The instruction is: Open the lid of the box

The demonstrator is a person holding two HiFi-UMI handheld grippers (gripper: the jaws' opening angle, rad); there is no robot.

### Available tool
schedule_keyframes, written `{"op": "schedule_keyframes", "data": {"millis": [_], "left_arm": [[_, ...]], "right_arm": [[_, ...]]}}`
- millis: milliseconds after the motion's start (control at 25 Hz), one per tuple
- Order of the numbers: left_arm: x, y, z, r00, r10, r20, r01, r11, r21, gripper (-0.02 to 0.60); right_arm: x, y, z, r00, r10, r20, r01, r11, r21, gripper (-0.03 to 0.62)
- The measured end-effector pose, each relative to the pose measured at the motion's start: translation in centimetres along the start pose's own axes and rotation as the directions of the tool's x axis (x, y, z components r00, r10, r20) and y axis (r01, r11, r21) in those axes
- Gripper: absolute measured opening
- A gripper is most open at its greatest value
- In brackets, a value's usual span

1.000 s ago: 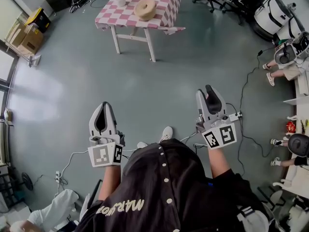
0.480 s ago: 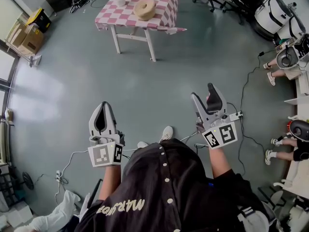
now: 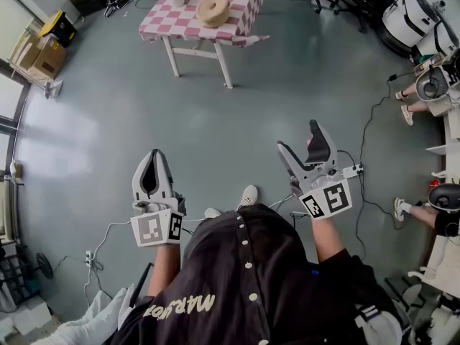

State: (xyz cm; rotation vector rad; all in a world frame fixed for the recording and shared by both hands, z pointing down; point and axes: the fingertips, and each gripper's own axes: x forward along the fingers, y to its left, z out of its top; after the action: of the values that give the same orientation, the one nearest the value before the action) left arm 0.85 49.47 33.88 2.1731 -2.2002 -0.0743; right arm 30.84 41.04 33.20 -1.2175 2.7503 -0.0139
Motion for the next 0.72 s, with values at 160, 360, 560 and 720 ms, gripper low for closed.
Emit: {"op": "schedule_keyframes", "data": {"millis": [160, 360, 560, 720], "left_arm": [[1.3, -1.1, 0.0, 1.0, 0.011, -0.003, -0.011, 1.0, 0.003, 0.011], [3.0, -2.6, 0.0, 0.999, 0.04, -0.009, -0.04, 0.999, 0.01, 0.011], [3.6, -3.3, -0.4, 0.996, 0.082, -0.019, -0.082, 0.997, 0.005, 0.011], [3.9, -2.3, -1.3, 0.993, 0.111, -0.046, -0.111, 0.994, 0.006, 0.011]], "right_arm": [[0.6, -1.4, -0.4, 1.0, 0.021, -0.012, -0.021, 1.0, -0.013, 0.417], [1.7, -3.6, -1.1, 0.998, 0.053, -0.034, -0.054, 0.998, -0.018, 0.465], [2.9, -5.4, -2.0, 0.996, 0.073, -0.045, -0.073, 0.997, -0.002, 0.466], [4.3, -5.7, -2.8, 0.995, 0.083, -0.055, -0.083, 0.996, 0.013, 0.468]]}}
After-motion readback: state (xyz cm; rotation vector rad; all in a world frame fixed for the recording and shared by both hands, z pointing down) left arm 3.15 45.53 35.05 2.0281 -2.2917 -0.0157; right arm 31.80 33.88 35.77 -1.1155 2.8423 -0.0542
